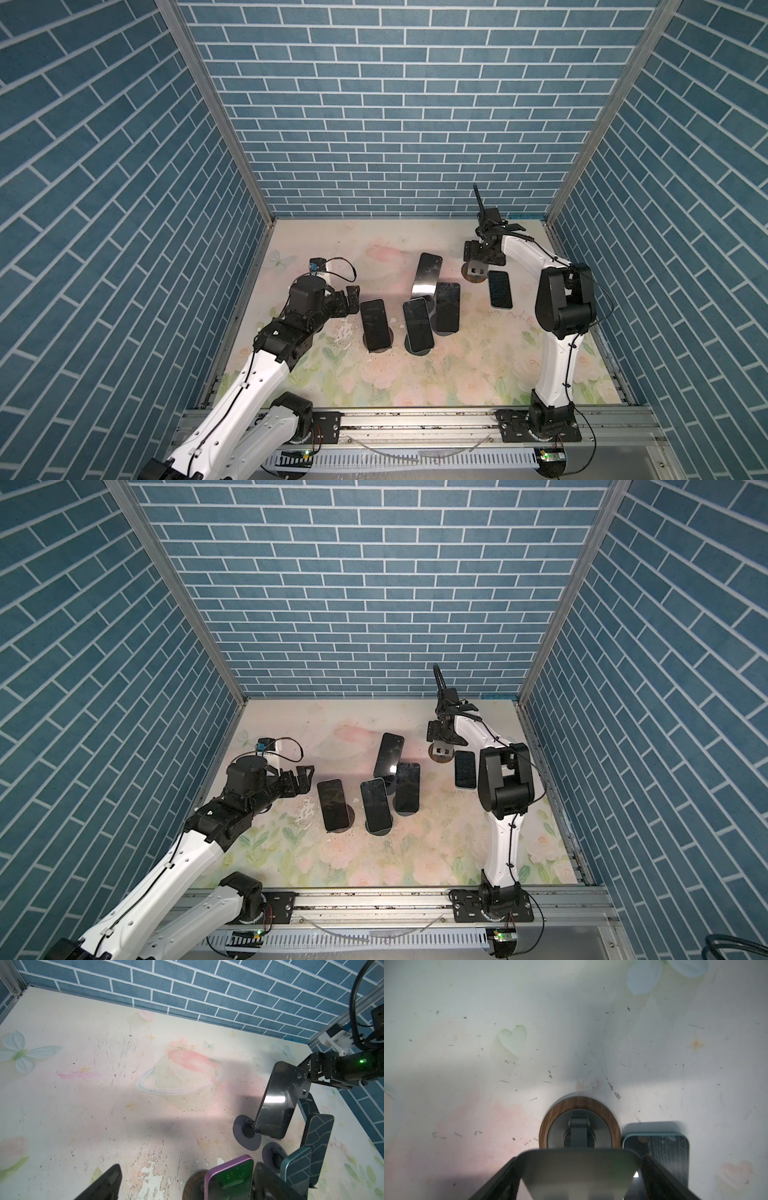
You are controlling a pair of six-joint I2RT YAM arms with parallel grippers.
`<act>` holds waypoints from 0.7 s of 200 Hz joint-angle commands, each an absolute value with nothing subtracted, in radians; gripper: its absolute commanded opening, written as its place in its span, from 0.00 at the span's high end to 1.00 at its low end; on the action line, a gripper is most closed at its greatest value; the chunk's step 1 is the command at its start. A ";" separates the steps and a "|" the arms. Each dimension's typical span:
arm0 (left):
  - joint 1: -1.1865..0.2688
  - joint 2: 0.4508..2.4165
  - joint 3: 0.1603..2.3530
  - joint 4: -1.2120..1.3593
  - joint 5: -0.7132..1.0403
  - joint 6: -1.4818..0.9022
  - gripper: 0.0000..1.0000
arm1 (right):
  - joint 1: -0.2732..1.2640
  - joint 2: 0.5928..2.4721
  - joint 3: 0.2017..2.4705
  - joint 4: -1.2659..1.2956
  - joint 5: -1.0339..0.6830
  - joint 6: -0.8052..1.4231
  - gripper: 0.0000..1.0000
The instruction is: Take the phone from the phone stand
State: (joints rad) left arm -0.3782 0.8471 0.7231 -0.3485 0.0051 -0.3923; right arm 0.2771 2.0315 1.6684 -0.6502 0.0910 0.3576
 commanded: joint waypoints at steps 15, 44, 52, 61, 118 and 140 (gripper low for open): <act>-0.390 0.883 0.739 -0.342 0.058 -0.389 0.00 | 0.294 1.841 1.572 -0.646 0.100 0.353 0.09; -0.442 0.908 0.763 -0.353 0.083 -0.327 0.00 | 0.325 1.734 1.488 -0.659 0.105 0.342 0.10; -0.470 0.910 0.769 -0.354 0.074 -0.303 0.00 | 0.336 1.705 1.466 -0.667 0.106 0.341 0.10; -0.505 0.913 0.778 -0.354 0.063 -0.280 0.00 | 0.350 1.671 1.443 -0.677 0.108 0.339 0.10; -0.667 0.917 0.804 -0.377 0.024 -0.229 0.00 | 0.444 1.443 1.260 -0.693 0.071 0.415 0.06; -0.715 0.917 0.790 -0.354 0.028 -0.233 0.00 | 0.486 1.373 1.185 -0.679 0.067 0.460 0.02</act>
